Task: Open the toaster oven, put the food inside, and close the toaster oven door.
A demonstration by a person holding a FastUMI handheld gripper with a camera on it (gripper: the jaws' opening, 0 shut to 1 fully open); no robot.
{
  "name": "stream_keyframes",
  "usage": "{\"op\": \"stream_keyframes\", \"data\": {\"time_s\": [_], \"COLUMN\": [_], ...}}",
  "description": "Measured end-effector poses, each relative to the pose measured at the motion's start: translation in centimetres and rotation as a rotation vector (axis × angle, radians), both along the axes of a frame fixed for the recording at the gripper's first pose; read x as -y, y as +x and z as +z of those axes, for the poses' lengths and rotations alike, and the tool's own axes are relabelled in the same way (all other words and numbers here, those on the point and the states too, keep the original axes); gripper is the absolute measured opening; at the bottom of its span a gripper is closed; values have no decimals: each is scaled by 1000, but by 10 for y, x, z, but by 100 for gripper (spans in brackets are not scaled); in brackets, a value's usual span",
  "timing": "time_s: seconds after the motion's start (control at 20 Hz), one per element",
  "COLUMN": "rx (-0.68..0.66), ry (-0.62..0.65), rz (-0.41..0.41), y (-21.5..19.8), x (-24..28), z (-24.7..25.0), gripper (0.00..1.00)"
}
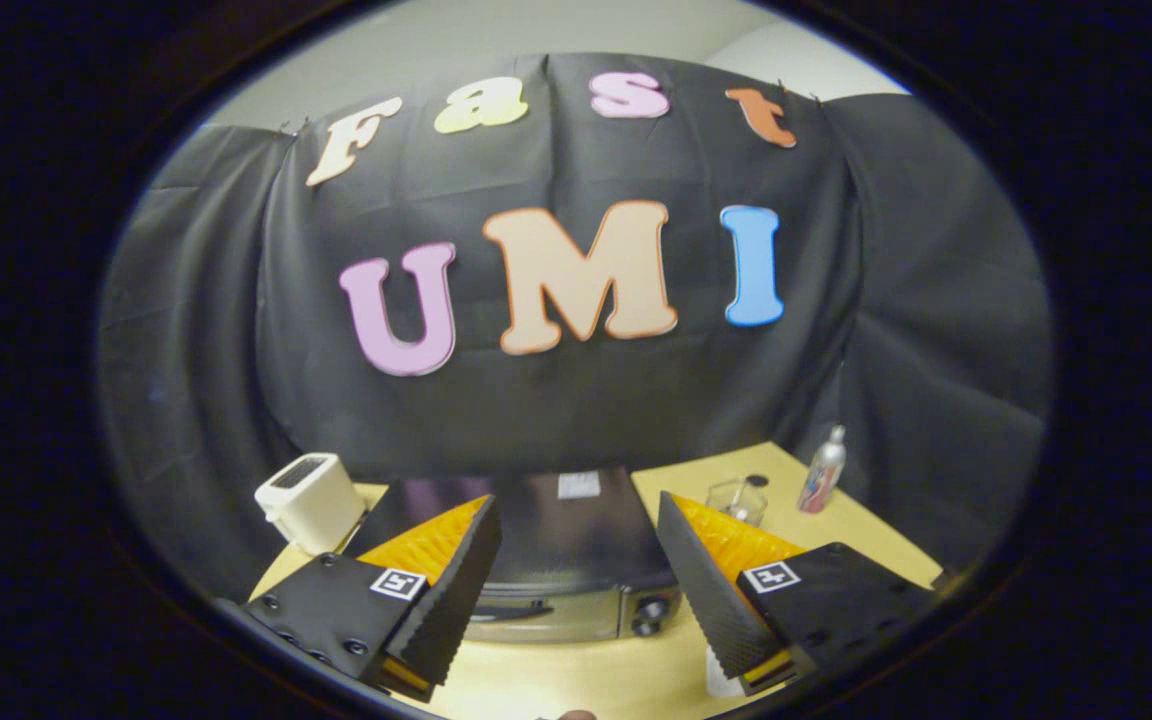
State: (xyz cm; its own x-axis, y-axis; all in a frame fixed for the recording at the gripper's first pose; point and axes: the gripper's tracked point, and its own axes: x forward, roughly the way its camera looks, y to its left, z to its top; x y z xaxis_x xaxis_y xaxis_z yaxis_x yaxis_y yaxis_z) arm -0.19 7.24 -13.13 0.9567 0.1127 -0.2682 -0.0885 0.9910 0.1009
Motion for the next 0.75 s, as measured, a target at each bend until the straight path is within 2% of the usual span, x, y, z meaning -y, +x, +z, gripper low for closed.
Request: {"op": "stream_keyframes", "data": {"time_s": [0.15,0.35,0.5,0.75], "rx": [55,130,152,155], "ry": [24,-9,-19,-16], "rz": [-19,-40,-41,-48], "y": [16,37,47,55], "x": [15,31,35,44], "z": [54,108,127,127], "gripper": [99,99,99,99]}}
